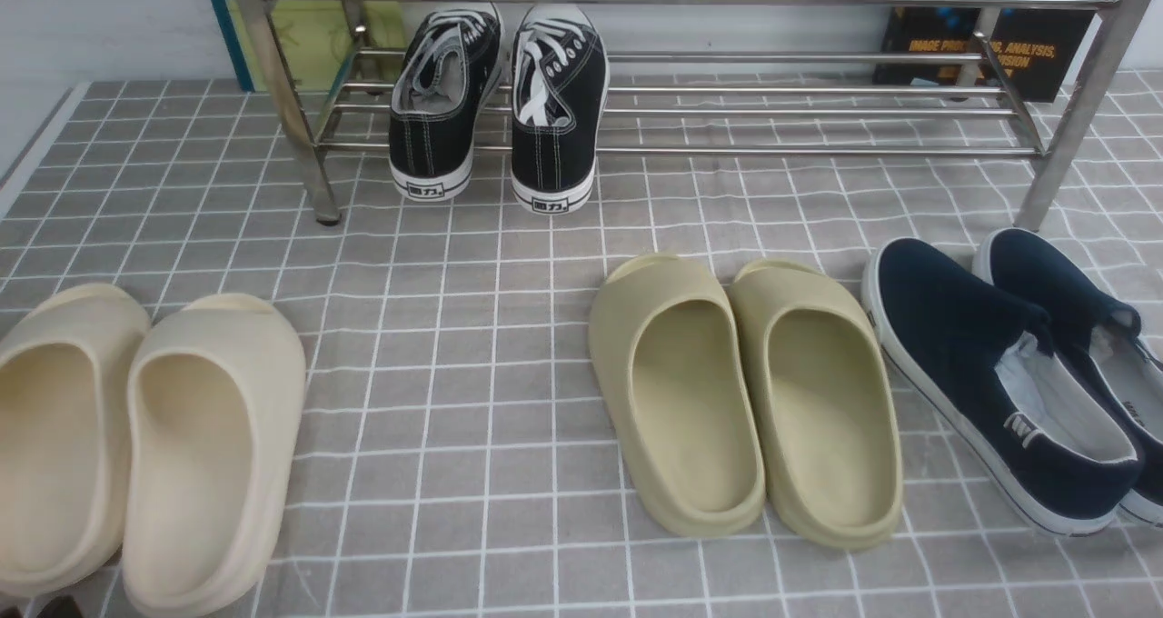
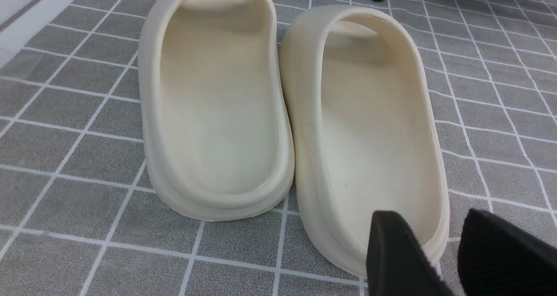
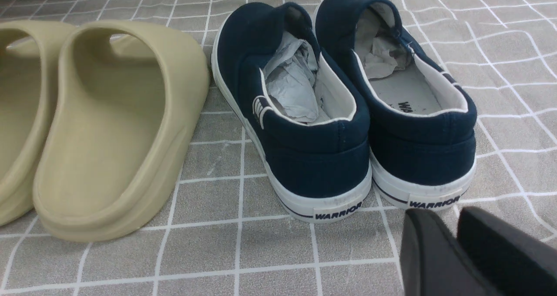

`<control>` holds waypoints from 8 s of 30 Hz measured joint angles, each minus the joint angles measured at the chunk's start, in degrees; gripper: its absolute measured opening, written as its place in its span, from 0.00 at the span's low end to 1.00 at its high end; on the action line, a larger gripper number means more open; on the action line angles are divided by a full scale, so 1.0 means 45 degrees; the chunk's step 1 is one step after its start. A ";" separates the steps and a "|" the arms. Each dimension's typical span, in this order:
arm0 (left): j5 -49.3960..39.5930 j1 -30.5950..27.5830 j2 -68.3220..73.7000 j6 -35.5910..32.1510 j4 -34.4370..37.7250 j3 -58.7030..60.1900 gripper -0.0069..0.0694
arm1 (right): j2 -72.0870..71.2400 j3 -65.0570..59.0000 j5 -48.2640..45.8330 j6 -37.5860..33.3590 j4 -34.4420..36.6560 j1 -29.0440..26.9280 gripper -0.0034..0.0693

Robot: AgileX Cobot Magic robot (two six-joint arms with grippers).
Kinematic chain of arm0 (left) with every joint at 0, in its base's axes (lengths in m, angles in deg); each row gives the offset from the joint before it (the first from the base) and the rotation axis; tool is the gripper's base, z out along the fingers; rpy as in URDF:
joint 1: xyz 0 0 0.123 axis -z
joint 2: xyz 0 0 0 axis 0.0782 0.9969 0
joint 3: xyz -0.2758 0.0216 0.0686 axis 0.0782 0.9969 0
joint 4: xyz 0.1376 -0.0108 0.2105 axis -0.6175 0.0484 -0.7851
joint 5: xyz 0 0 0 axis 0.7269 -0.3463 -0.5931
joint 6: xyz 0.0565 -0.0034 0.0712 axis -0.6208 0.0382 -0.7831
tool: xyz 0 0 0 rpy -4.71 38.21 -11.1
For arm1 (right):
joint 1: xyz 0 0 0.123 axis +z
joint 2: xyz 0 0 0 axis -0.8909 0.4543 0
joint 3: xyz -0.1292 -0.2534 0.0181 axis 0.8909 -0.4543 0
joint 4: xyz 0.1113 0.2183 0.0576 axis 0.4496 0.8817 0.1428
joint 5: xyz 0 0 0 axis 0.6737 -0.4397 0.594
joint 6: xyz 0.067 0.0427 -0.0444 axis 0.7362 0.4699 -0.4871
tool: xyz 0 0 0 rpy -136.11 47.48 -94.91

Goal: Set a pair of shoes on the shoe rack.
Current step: Use the right arm to grab the shoe closest to it, then use the right arm to put a shoe into the shoe rack

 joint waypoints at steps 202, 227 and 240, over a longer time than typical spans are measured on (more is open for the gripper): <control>0.0000 0.0000 0.0000 0.0000 0.0000 0.0000 0.40 | 2.7135 2.5745 -0.8798 -0.2340 -0.1496 0.4209 0.11; 0.0000 0.0000 0.0000 0.0000 0.0000 0.0000 0.40 | 2.8958 2.8475 -0.7068 -0.0846 -0.1460 0.4116 0.39; 0.0000 0.0000 0.0000 0.0000 0.0000 0.0000 0.40 | 2.6483 2.7777 -1.0888 -0.1850 -0.1551 0.4051 0.65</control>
